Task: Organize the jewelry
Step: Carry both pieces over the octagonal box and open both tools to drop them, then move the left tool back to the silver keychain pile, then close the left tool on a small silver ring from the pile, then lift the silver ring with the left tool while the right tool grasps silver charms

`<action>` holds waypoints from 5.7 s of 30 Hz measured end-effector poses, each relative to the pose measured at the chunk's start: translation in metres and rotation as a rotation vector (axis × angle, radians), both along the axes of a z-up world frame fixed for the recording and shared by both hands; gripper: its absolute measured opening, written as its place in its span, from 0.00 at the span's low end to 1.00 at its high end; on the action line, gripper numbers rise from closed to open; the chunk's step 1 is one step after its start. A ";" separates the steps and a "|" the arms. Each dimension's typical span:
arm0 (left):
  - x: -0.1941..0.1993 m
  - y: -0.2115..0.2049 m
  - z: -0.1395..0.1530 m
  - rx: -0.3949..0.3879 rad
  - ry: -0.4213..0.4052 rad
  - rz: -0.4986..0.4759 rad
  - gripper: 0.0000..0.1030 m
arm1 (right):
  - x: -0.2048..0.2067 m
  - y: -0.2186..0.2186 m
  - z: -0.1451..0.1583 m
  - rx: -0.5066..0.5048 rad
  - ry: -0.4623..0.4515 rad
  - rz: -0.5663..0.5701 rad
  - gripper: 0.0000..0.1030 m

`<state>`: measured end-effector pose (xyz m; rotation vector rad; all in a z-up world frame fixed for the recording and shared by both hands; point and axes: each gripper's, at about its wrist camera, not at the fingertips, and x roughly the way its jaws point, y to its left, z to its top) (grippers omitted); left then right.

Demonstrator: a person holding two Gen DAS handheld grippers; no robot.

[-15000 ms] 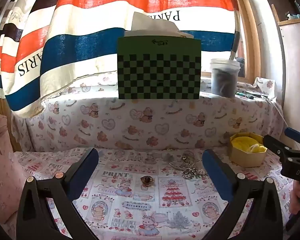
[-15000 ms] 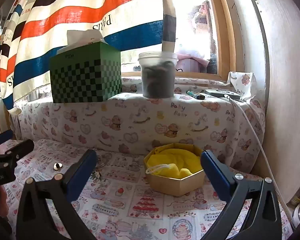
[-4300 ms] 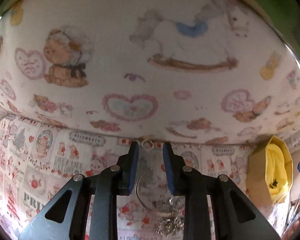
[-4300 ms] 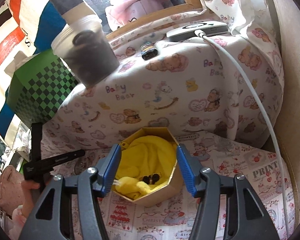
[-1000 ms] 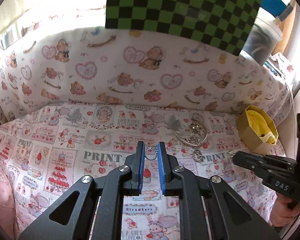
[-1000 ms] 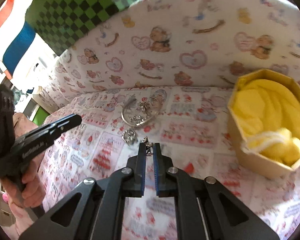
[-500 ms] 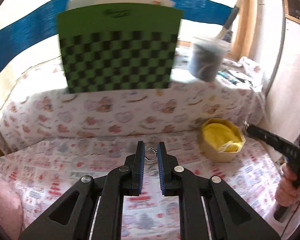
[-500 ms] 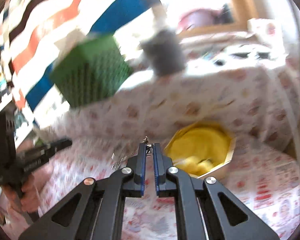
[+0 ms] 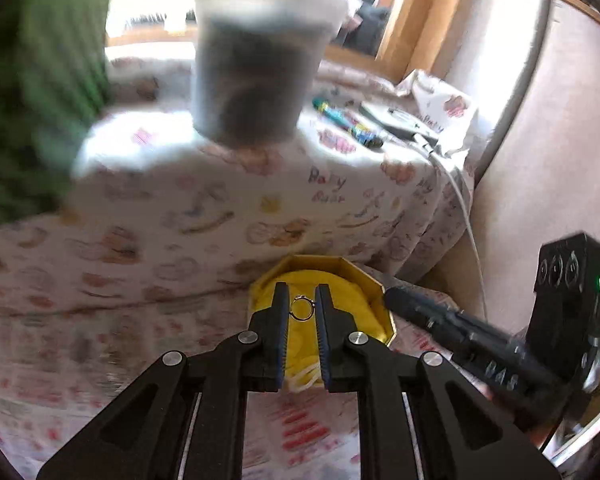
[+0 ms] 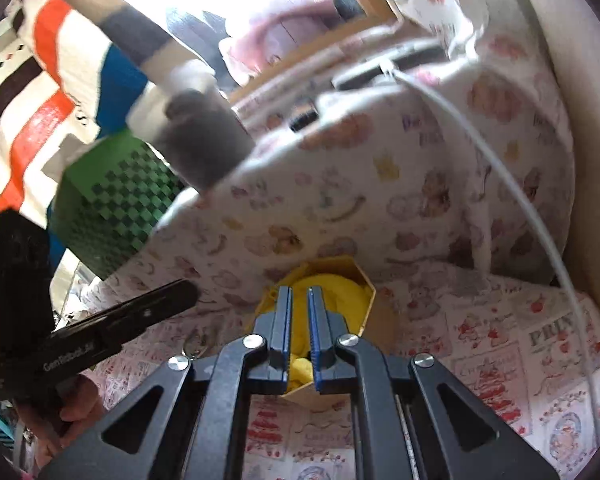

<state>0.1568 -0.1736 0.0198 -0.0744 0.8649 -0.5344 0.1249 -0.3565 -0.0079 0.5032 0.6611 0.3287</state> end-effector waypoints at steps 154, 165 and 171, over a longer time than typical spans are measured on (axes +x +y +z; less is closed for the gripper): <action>-0.114 0.152 -0.076 0.296 0.004 0.159 0.18 | -0.033 0.094 -0.003 -0.490 -0.030 0.001 0.60; -0.103 0.168 -0.028 0.293 -0.086 0.172 0.18 | -0.046 0.118 0.008 -0.505 -0.077 0.031 0.60; -0.087 0.195 0.015 0.106 -0.193 0.249 0.18 | -0.028 0.147 0.016 -0.451 -0.007 0.120 0.60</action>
